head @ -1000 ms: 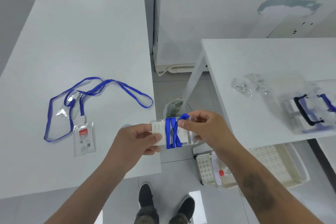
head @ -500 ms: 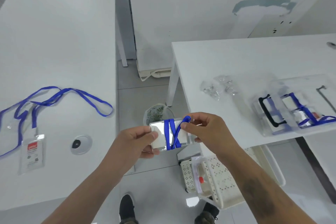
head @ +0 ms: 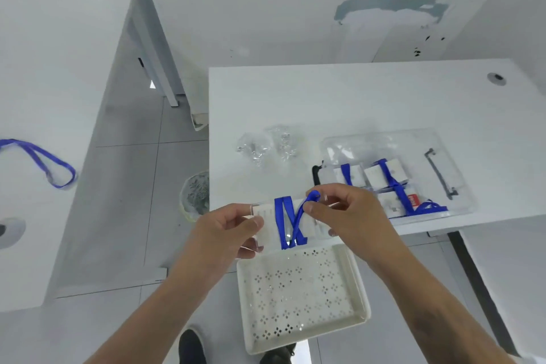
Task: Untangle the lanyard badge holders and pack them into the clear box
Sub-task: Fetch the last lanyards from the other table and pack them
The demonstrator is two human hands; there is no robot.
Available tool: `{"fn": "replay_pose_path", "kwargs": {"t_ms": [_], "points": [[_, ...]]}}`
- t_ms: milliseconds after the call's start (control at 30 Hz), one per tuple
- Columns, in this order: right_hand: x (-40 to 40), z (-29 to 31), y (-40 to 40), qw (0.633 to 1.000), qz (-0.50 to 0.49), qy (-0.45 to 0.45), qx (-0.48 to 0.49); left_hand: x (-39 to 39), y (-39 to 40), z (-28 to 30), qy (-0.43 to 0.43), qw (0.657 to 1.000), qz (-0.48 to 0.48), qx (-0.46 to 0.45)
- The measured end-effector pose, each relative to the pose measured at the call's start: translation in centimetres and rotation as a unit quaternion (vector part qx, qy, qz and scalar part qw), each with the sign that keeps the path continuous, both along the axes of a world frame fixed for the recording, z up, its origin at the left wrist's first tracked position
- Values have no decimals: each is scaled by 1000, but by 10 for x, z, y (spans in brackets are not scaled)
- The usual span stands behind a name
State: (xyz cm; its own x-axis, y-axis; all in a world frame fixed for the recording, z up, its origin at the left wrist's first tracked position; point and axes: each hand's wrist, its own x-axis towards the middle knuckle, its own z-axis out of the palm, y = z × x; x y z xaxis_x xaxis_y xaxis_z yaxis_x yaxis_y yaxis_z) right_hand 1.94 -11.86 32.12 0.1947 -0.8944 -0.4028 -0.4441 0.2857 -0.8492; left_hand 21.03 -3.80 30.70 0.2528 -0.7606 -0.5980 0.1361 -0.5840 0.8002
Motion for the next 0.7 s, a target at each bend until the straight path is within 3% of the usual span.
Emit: {"fn": "replay_pose_path", "kwargs": {"t_ms": [400,700], "points": [[-107,3,-74,994,-89,35,-53,-95,-106,8,-10,996,-88,-31],[-134,-16,-145,996,-83,36,12,-127,-159,6,-48,995,-86,-29]]}}
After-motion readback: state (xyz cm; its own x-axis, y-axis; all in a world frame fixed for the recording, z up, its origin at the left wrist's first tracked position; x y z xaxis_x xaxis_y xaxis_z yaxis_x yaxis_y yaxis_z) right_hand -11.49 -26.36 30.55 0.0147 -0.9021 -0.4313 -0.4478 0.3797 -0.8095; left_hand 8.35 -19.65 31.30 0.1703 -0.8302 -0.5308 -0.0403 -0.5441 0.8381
